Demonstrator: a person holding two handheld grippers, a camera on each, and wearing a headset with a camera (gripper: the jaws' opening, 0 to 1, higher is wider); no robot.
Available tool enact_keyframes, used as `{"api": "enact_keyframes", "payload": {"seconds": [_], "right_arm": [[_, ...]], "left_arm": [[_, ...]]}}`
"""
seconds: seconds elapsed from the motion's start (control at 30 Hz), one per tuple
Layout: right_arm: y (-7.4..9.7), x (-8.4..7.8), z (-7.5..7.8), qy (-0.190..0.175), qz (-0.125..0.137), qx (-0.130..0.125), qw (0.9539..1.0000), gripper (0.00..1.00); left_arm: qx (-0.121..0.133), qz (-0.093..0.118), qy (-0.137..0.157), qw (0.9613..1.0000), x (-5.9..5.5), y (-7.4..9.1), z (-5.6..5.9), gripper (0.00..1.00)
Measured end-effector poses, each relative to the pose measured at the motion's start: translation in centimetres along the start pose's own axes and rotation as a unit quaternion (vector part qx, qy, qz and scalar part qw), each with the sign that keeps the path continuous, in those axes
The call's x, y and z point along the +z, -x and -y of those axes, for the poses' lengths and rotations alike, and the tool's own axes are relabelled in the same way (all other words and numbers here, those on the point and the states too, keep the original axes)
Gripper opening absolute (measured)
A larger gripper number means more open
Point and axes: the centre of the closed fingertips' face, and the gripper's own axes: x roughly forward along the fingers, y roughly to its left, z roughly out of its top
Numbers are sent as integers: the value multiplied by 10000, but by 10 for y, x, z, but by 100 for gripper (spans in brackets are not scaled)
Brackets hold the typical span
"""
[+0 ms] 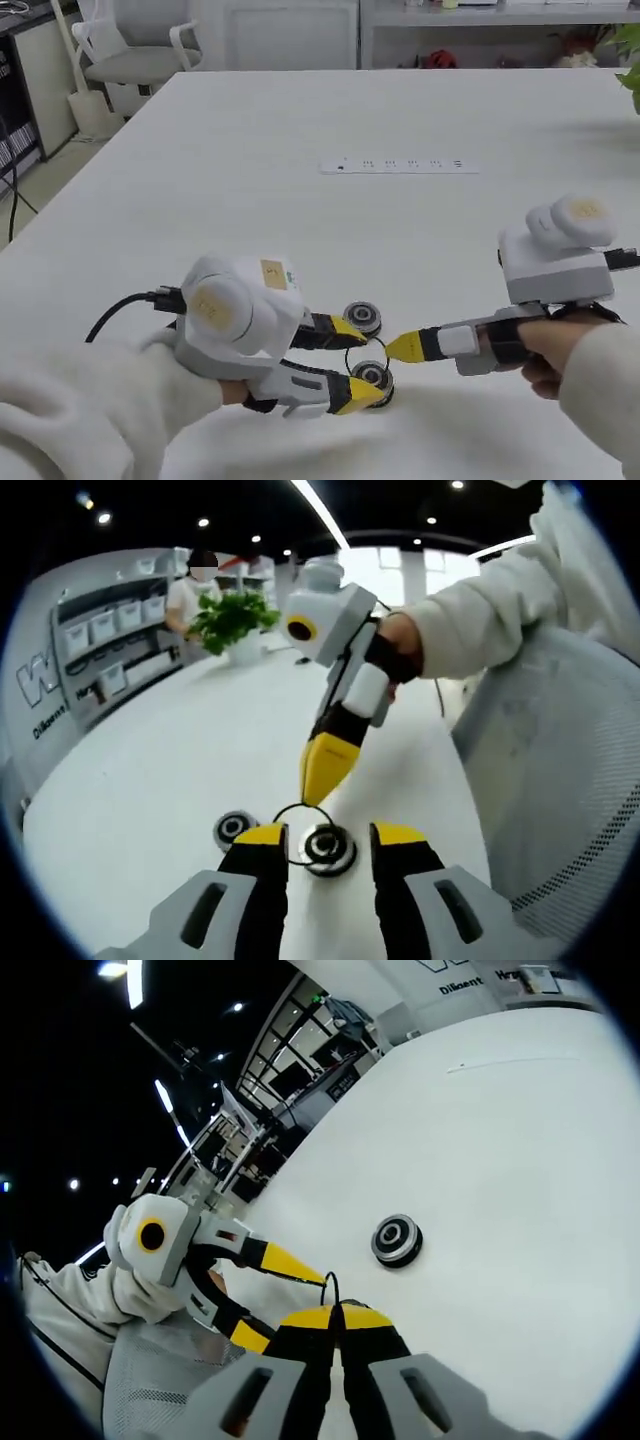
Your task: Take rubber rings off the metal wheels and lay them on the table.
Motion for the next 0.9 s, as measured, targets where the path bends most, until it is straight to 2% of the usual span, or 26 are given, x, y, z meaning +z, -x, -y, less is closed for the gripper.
{"api": "enact_keyframes", "payload": {"seconds": [0.27,0.43,0.63,0.73,0.9], "right_arm": [[11,19,-7,20,389,4,9992,0],[16,30,-13,46,595,53,9982,0],[21,40,-22,83,786,152,9968,0],[22,43,-26,141,826,181,9963,0],[20,45,-34,250,839,219,9959,0]], "left_arm": [[98,289,-101,9995,26,22,-2,43],[210,436,-99,9988,36,38,-4,55],[361,565,11,9977,36,59,-6,62],[549,640,87,9964,34,71,-12,67],[779,646,186,9947,28,84,-21,75]]}}
